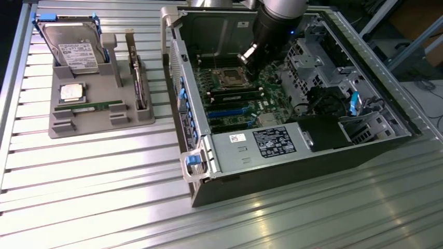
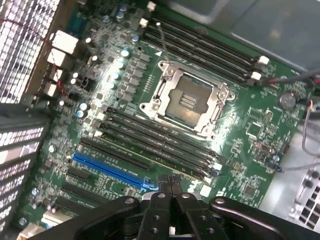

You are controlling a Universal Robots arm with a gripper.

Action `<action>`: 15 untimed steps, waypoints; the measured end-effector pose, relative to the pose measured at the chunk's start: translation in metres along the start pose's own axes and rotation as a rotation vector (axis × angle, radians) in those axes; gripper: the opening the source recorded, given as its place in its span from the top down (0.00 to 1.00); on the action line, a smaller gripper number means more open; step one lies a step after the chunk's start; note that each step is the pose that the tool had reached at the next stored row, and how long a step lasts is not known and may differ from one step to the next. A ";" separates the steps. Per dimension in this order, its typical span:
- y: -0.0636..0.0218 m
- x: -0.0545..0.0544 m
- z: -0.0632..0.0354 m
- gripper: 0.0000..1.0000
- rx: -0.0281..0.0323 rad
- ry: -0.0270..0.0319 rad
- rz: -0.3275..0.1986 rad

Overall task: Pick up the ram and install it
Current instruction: 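Press down the ram until it locks into place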

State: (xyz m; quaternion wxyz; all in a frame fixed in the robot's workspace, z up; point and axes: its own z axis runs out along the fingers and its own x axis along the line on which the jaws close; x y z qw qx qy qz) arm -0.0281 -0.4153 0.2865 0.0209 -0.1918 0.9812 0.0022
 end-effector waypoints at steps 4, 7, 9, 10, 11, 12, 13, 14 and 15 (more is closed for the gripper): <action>0.0000 0.000 0.0006 0.89 0.0054 0.0005 0.128; 0.0000 0.000 0.0011 0.89 0.0094 0.0008 0.224; 0.0000 0.000 0.0015 0.89 0.0128 0.0012 0.304; 0.0000 0.000 0.0016 0.89 0.0138 0.0012 0.331; 0.0000 0.000 0.0019 0.89 0.0158 0.0014 0.378; 0.0000 0.000 0.0021 0.89 0.0171 0.0015 0.407; 0.0000 0.000 0.0021 0.89 0.0175 0.0015 0.417; 0.0000 0.000 0.0021 0.89 0.0174 0.0015 0.417; 0.0000 0.000 0.0021 0.89 0.0175 0.0015 0.417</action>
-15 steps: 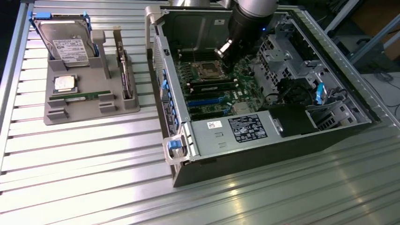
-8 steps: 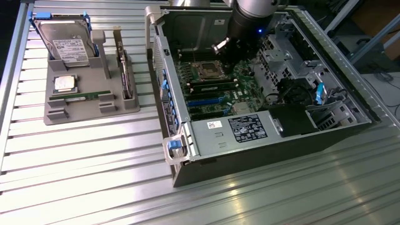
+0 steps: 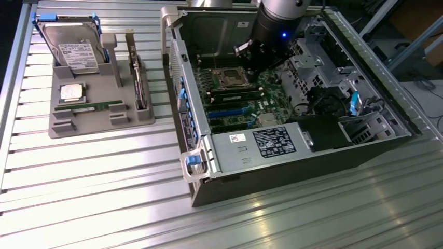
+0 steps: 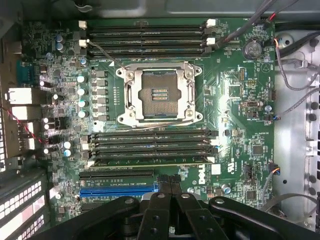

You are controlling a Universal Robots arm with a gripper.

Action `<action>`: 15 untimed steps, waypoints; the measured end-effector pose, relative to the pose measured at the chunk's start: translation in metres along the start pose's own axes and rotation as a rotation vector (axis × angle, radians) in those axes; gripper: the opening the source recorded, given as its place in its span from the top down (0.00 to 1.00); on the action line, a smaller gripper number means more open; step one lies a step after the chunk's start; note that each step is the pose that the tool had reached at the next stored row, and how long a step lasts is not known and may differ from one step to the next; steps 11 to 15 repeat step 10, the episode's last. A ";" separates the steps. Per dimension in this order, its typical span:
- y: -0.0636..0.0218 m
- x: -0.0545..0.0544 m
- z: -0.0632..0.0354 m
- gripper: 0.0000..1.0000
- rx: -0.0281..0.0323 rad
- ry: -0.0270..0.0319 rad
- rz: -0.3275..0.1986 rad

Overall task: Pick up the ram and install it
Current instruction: 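Press down the ram until it locks into place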

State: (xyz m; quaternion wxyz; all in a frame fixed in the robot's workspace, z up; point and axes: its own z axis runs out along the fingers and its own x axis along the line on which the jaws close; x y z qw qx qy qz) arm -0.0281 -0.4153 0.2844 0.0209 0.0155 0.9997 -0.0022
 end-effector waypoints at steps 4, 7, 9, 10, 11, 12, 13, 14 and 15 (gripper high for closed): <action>0.0000 0.000 -0.0026 0.89 0.0001 0.0000 -0.002; 0.0000 0.000 -0.0027 0.89 0.0001 0.0000 -0.002; 0.0000 0.000 -0.0027 0.89 0.0002 0.0000 -0.002; 0.0000 0.000 -0.0027 0.89 0.0002 0.0000 -0.002; 0.0000 0.000 -0.0027 0.89 0.0002 0.0000 -0.002; 0.0000 0.000 -0.0027 0.89 0.0002 0.0000 -0.002; 0.0000 0.000 -0.0027 0.89 0.0002 0.0000 -0.002; 0.0000 0.000 -0.0027 0.89 0.0002 0.0000 -0.002; 0.0000 0.000 -0.0027 0.89 0.0002 0.0000 -0.002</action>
